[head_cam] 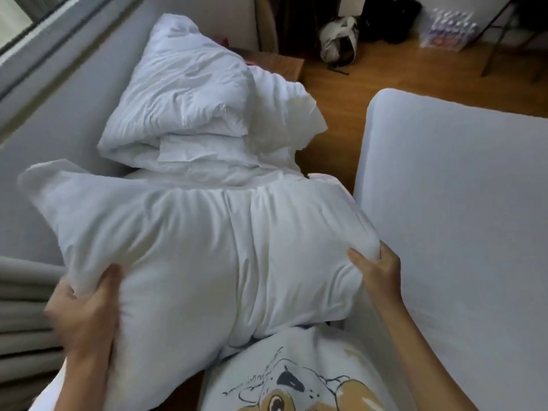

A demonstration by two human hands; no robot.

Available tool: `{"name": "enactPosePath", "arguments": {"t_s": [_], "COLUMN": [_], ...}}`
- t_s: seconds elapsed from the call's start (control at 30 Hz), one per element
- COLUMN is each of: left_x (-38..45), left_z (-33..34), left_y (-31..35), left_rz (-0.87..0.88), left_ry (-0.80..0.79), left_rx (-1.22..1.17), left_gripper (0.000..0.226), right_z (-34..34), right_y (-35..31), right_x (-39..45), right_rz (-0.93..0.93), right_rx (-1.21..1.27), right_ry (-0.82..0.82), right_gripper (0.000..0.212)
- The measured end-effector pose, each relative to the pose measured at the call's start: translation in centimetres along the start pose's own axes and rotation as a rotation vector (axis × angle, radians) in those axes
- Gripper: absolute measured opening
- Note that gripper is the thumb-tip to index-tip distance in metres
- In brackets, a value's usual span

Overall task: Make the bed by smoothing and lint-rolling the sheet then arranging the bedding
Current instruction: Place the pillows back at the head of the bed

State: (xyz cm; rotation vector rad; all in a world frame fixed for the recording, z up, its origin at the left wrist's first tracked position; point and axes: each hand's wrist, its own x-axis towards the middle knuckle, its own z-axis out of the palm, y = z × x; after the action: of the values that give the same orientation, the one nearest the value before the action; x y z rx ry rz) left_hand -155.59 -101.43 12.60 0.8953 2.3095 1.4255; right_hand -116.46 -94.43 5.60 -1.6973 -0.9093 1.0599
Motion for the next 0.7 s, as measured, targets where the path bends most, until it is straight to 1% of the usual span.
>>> {"name": "enactPosePath", "arguments": {"t_s": [0.07, 0.17, 0.27, 0.4, 0.47, 0.53, 0.63, 0.7], "left_x": [-0.2, -1.5, -3.2, -5.8, -7.4, -8.8, -11.3, -13.8], "left_z": [2.3, 6.4, 11.4, 18.3, 22.0, 25.9, 32.3, 36.2], "left_y": [1.4, 4.1, 7.6, 11.0, 12.5, 13.7, 15.3, 17.3], "left_rz": [0.042, 0.151, 0.209, 0.244, 0.296, 0.323, 0.376, 0.442], "left_ry": [-0.099, -0.228, -0.368, -0.598, -0.710, -0.829, -1.040, -1.185], "left_rx": [0.003, -0.059, -0.059, -0.067, -0.054, -0.031, -0.027, -0.029], "left_gripper": [0.025, 0.026, 0.037, 0.031, 0.028, 0.029, 0.030, 0.030], "right_z": [-3.6, -8.6, -12.4, -17.3, -19.6, -21.6, -23.4, -23.6], "right_y": [0.9, 2.2, 2.7, 3.4, 4.3, 5.5, 6.3, 6.5], "right_x": [-0.3, -0.5, -1.0, -2.9, -4.1, -5.4, -7.4, -8.7], "right_rz": [-0.008, 0.002, -0.002, 0.039, 0.095, 0.163, 0.234, 0.271], "right_rx": [0.023, 0.071, 0.111, 0.145, 0.153, 0.178, 0.238, 0.286], "right_ry": [0.106, 0.258, 0.414, 0.636, 0.748, 0.861, 1.038, 1.176], "right_gripper": [0.019, 0.018, 0.020, 0.021, 0.027, 0.029, 0.031, 0.032]}}
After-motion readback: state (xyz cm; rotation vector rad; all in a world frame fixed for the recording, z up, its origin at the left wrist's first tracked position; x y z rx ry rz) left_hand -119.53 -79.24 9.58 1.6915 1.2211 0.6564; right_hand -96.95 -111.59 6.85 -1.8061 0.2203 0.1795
